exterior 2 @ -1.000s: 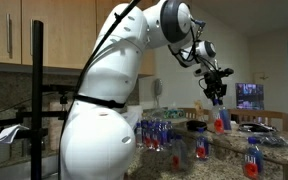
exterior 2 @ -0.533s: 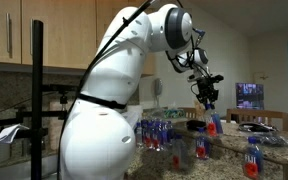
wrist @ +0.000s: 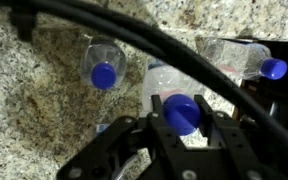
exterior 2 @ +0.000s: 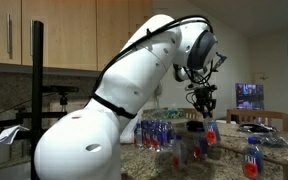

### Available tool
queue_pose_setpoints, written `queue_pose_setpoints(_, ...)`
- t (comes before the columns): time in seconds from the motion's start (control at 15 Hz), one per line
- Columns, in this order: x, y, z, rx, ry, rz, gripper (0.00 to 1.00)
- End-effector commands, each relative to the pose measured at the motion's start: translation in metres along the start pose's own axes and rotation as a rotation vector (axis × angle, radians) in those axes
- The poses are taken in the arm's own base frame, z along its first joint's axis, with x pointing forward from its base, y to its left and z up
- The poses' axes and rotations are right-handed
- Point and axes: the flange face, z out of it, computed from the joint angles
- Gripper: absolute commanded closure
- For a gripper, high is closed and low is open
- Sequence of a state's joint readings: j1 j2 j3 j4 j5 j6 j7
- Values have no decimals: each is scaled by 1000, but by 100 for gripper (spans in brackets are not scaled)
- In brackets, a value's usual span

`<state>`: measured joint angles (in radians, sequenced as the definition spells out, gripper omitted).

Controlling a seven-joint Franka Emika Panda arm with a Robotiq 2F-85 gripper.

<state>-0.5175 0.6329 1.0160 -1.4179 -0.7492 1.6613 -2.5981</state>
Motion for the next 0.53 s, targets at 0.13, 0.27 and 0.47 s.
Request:
queue_pose_setpoints(0.13, -1, -47, -14, -24, -44, 47, 86)
queue_pose_setpoints(0.27, -5, -48, 0, -24, -12, 45, 86)
queue_pose_setpoints(0.47, -12, -43, 29, -50, 24, 29, 86)
